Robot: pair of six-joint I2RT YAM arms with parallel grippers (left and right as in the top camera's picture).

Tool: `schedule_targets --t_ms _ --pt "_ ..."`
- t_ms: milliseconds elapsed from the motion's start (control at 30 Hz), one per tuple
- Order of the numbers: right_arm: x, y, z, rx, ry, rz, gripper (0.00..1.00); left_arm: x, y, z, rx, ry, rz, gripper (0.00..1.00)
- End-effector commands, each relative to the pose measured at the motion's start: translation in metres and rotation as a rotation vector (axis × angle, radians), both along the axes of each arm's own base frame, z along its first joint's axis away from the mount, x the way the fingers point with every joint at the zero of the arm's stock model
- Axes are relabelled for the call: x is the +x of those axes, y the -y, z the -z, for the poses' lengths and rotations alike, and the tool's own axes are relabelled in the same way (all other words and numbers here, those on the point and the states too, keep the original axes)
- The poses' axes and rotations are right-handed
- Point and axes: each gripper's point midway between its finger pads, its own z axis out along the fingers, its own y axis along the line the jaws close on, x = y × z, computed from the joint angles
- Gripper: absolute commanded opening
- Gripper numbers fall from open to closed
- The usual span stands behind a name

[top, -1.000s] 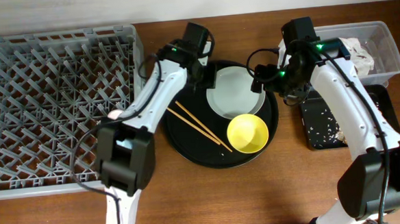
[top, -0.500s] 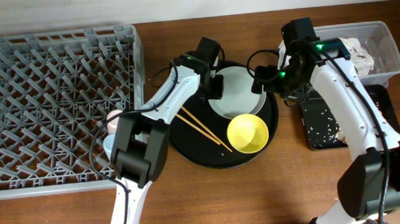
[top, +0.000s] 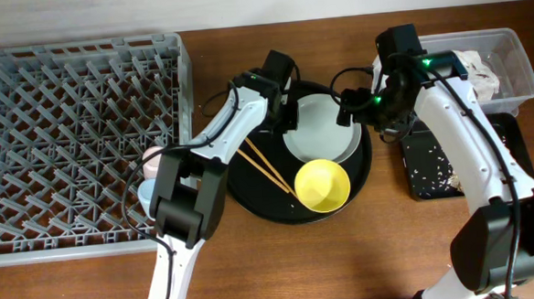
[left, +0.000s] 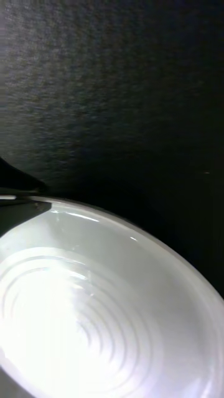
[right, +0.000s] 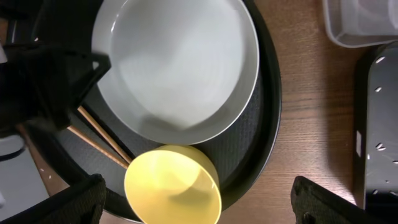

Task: Sort waste into correct bins and load items into the dishwasher rack
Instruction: 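Move the left gripper to the white plate and grip its rim, then lift the white plate and stand it upright in the rack, left gripper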

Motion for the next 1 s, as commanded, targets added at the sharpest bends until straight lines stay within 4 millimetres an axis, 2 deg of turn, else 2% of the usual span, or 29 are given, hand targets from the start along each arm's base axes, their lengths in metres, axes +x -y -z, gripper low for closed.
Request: schedule_targets --t_ms 0,167,233,400,433,500,533,600,767,967 --pt "0.001 0.005 0.001 -0.026 0.001 0.016 0.96 0.018 -0.005 -0.019 -0.011 0.024 -0.019 0.01" --pt "0.003 0.006 0.001 -0.03 0.009 0.009 0.98 0.047 -0.025 -0.076 -0.032 0.099 -0.072 0.01" --pt "0.003 0.006 0.001 -0.03 0.011 0.009 1.0 0.063 -0.05 -0.112 0.008 0.167 -0.128 0.01" --pt "0.006 0.005 0.0 -0.028 0.021 0.01 1.0 0.086 -0.135 -0.203 0.254 0.402 -0.239 0.01" --pt "0.007 0.005 0.0 -0.027 0.025 0.01 1.0 0.089 -0.16 -0.225 0.358 0.47 -0.274 0.01" --pt "0.008 0.005 0.0 -0.026 0.032 0.01 1.0 0.086 -0.207 -0.257 0.577 0.56 -0.392 0.01" --pt "0.008 0.005 -0.001 -0.026 0.033 0.01 1.0 0.084 -0.224 -0.267 0.669 0.588 -0.439 0.01" --pt "0.009 0.005 -0.001 -0.025 0.036 0.01 1.0 0.078 -0.25 -0.282 0.831 0.62 -0.507 0.0" --pt "0.009 0.005 -0.001 -0.026 0.035 0.01 0.99 0.069 -0.282 -0.29 1.049 0.611 -0.56 0.0" --pt "0.009 0.005 -0.001 -0.027 0.036 0.006 0.99 0.072 -0.308 -0.267 1.14 0.534 -0.561 0.0"
